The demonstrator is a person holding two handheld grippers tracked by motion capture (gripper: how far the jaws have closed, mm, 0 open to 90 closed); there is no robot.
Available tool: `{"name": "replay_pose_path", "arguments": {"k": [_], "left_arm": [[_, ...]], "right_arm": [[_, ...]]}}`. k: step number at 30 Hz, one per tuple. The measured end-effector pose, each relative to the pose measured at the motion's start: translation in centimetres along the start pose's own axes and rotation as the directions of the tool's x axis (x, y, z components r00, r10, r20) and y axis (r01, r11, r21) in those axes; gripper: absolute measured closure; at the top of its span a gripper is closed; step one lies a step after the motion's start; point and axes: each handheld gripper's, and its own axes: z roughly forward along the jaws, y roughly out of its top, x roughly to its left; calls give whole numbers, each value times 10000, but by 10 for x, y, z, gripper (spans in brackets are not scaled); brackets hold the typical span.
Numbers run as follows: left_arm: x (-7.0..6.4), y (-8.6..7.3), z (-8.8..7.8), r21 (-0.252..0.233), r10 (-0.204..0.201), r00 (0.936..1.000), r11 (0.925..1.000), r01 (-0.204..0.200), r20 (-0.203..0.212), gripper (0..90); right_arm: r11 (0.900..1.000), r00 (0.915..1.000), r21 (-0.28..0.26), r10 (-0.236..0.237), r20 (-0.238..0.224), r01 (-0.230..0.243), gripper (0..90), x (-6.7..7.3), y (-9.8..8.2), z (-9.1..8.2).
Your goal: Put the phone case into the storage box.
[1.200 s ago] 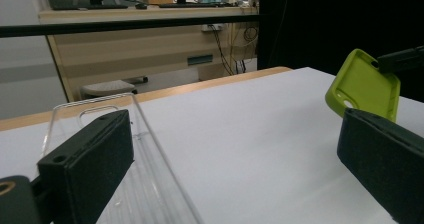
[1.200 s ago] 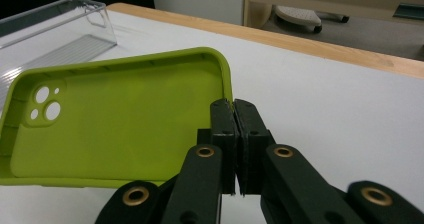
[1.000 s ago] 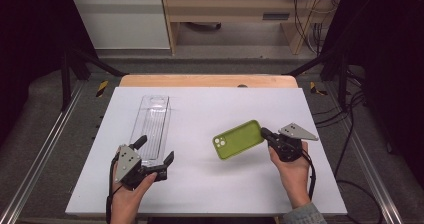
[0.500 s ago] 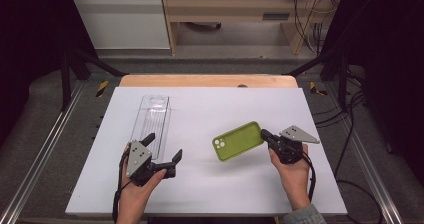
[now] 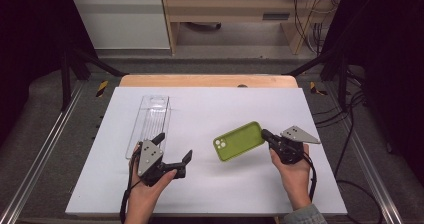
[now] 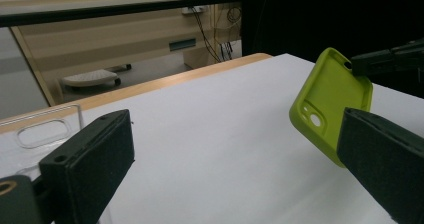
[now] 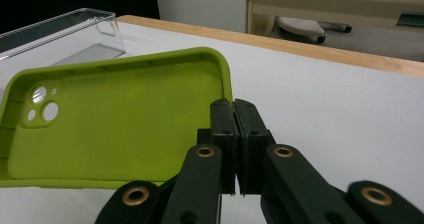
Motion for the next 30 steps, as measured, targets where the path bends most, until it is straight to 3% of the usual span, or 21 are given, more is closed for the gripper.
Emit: {"name": "replay_pose_path", "arguments": {"k": [12,26,30], "left_arm": [[-27,0,21,399,-75,9991,9992,58,419,19],[-54,-2,40,574,-129,9981,9983,95,598,60],[-56,-3,43,683,-398,9976,9970,359,575,86]], "right_arm": [[9994,9998,-308,-170,-99,167,884,1,0,-2],[9966,9994,-812,-181,-293,157,885,3,0,-5],[9958,9993,-904,-140,-333,109,884,3,0,-6]]}}
